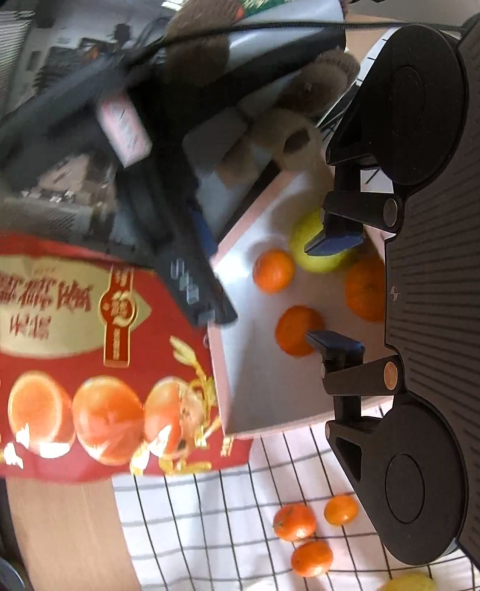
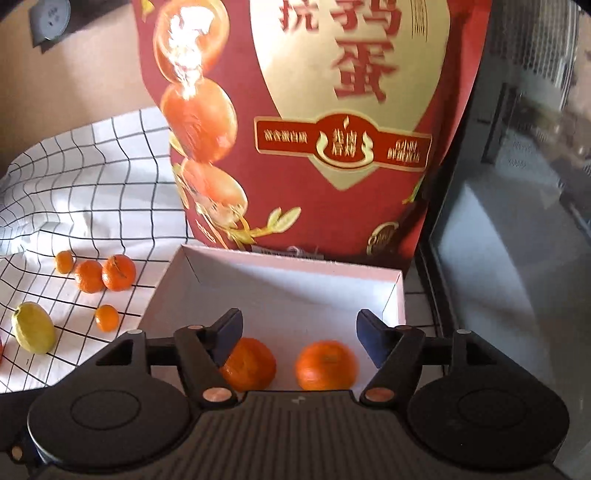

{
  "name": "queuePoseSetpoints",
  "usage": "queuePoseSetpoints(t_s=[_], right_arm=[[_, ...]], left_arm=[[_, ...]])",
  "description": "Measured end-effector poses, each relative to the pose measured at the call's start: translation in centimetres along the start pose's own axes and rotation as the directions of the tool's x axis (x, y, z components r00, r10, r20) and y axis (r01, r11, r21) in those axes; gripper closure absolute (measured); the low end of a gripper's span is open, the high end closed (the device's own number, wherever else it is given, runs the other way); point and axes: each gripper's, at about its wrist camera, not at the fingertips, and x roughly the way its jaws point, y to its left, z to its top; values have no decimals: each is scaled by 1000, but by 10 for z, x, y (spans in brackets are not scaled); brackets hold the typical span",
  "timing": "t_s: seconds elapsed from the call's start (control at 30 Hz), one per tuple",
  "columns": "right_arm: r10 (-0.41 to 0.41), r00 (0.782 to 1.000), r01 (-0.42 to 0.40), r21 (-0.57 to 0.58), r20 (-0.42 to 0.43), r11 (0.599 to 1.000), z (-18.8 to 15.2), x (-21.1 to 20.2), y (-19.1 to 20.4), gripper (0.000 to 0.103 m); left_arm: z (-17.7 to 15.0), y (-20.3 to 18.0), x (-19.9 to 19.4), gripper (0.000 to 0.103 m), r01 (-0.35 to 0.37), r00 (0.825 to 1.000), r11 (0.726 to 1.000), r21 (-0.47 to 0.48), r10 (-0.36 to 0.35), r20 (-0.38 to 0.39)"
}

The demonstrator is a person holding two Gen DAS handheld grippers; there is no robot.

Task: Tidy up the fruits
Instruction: 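Lower both tangerines into the pink box and open both tools, then swing both tools back to the fruit and grasp a small tangerine with the right tool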

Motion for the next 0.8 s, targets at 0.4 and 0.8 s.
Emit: queuePoseSetpoints(t_s=[0.4, 0.8], right_arm=[[-58, 995, 65, -77, 84, 995, -6, -21, 26, 33], [137, 989, -132, -90, 59, 987, 8, 1, 133, 27]], left_arm=[[-39, 127, -76, 71, 50, 967, 942, -333, 38, 252], [-83, 216, -147, 71, -150, 839, 778, -610, 426, 337]])
